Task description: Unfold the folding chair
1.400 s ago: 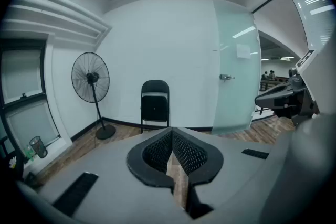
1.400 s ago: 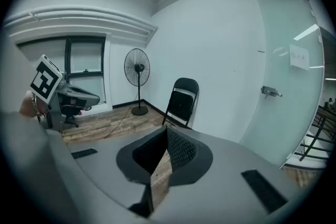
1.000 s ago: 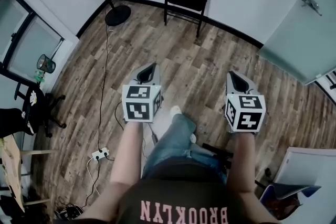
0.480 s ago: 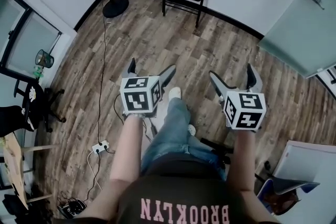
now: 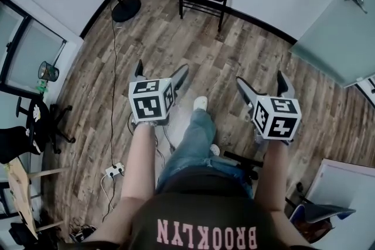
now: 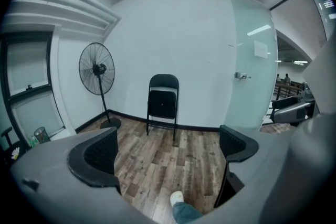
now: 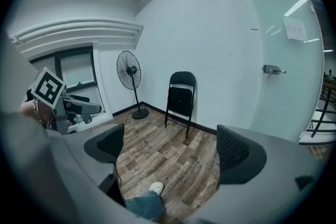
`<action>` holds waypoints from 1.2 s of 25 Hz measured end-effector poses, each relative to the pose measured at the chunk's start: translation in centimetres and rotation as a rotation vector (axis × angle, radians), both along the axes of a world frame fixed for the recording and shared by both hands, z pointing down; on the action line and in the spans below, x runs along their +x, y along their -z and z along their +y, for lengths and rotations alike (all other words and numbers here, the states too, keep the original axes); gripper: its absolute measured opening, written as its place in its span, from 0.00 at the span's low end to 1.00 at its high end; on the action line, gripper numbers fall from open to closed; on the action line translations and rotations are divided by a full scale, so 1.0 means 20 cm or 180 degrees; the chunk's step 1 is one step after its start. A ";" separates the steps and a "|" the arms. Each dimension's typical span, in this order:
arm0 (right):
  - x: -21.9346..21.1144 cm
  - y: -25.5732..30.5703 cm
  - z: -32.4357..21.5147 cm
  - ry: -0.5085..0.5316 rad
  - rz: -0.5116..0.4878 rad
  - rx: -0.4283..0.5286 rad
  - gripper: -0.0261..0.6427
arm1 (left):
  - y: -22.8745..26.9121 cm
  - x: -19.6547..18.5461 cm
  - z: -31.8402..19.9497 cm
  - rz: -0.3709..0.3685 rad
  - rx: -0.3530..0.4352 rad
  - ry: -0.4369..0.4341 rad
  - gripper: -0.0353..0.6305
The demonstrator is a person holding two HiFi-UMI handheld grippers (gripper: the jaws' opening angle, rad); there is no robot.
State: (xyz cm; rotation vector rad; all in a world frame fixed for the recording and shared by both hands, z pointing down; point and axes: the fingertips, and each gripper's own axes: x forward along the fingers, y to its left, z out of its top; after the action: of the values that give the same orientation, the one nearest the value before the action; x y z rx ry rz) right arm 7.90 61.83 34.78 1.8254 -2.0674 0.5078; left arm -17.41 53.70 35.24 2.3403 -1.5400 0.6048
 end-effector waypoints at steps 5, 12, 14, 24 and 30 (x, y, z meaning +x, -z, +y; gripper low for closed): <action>0.06 0.00 -0.29 -0.0061 0.0023 -0.0050 0.83 | 0.02 -0.05 -0.37 -0.0137 0.0086 0.0057 0.91; 0.11 -0.02 -0.76 -0.0017 0.0107 -0.0298 0.83 | -0.07 -0.04 -0.86 -0.0123 -0.0148 0.0065 0.91; 0.11 0.00 -0.91 0.0001 0.0128 -0.0322 0.83 | -0.07 -0.06 -1.00 -0.0093 -0.0166 0.0116 0.91; 0.02 0.11 -1.60 0.0007 0.0130 -0.0230 0.83 | 0.01 -0.15 -1.64 0.0060 -0.0150 0.0152 0.91; -0.03 0.15 -1.81 -0.0046 0.0145 -0.0223 0.83 | 0.08 -0.06 -1.88 0.0005 -0.0055 -0.0063 0.91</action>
State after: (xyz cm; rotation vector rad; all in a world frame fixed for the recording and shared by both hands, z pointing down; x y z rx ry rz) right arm 7.29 25.58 31.85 1.7966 -1.9829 0.5306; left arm -18.61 16.07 33.59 2.3454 -1.5067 0.6183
